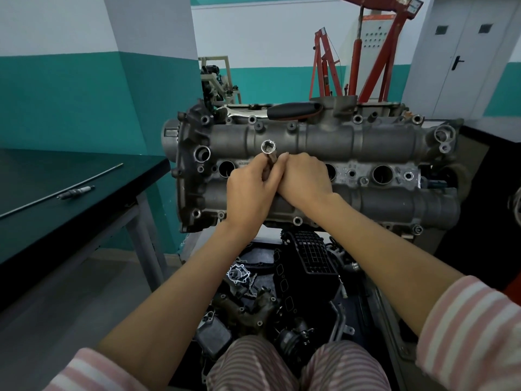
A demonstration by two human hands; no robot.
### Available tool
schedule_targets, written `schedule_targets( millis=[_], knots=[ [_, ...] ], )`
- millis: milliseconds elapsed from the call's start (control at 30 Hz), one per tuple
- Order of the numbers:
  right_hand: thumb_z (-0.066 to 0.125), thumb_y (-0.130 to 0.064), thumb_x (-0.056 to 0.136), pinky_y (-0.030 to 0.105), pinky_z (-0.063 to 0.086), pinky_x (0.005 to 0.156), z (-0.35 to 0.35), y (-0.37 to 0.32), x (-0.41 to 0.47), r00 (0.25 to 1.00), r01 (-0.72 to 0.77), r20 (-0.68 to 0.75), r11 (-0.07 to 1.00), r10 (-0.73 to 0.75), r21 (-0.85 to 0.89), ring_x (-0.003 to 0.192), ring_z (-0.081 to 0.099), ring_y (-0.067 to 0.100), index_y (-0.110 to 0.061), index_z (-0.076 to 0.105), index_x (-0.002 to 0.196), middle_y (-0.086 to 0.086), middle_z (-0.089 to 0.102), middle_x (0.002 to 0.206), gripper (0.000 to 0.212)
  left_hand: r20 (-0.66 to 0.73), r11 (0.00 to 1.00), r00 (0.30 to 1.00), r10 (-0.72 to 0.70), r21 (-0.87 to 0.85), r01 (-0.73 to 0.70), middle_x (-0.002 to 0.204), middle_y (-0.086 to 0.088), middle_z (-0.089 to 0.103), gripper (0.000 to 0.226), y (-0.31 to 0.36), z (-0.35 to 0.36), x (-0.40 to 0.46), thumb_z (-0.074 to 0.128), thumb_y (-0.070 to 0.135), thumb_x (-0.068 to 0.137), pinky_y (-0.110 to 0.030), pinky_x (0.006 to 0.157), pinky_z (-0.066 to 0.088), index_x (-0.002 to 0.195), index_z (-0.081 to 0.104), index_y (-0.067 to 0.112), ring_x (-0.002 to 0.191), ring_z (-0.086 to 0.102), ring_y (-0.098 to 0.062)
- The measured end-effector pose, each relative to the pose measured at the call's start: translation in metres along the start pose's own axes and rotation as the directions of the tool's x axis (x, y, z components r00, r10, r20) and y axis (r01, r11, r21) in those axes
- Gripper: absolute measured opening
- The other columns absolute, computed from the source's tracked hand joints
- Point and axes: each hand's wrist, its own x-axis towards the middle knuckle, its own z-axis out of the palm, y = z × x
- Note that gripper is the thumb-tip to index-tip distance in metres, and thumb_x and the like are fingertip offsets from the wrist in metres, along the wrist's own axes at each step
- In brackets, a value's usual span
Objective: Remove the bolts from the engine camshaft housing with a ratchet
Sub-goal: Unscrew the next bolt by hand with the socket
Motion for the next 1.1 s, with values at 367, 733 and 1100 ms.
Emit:
schedule_targets(
  millis=[367, 733, 1100],
  knots=[
    [0.043, -0.025, 0.092, 0.032, 0.026, 0.052, -0.0003, 0.0045, -0.0027, 0.998, 0.019, 0.058, 0.998, -0.022, 0.053, 0.058, 0.045, 0.024, -0.015, 0.031, 0.086, 0.002, 0.052, 0.069, 0.016, 0.062, 0.997, 0.998, -0.013, 0.072, 0.008, 0.065, 0.006, 0.051, 0.018, 0.0027, -0.0028, -0.0040, 0.054, 0.023, 0.091, -0.019, 0.056, 0.032, 0.085, 0.057, 0.006, 0.058, 0.047, -0.008],
    [0.043, -0.030, 0.090, 0.029, 0.027, 0.054, 0.0022, 0.0024, -0.0053, 0.999, 0.017, 0.028, 0.999, -0.016, -0.040, 0.071, 0.060, 0.030, -0.017, 0.042, 0.064, 0.009, 0.065, 0.075, 0.029, 0.081, 0.997, 0.995, -0.051, 0.055, 0.046, 0.054, 0.002, 0.045, 0.043, 0.0057, -0.0034, 0.0001, 0.052, 0.035, 0.094, -0.024, 0.054, 0.031, 0.060, 0.046, 0.010, 0.054, 0.043, -0.013],
    [0.043, -0.027, 0.091, 0.032, 0.029, 0.056, 0.0017, 0.0029, -0.0069, 0.999, 0.005, 0.035, 1.000, -0.005, 0.013, 0.064, 0.050, 0.028, -0.014, 0.037, 0.087, 0.010, 0.064, 0.083, 0.015, 0.079, 0.995, 0.997, 0.002, 0.095, -0.010, 0.074, -0.002, 0.055, 0.022, 0.0027, -0.0031, -0.0033, 0.052, 0.024, 0.092, -0.021, 0.059, 0.033, 0.080, 0.056, 0.006, 0.066, 0.049, -0.015]
  ],
)
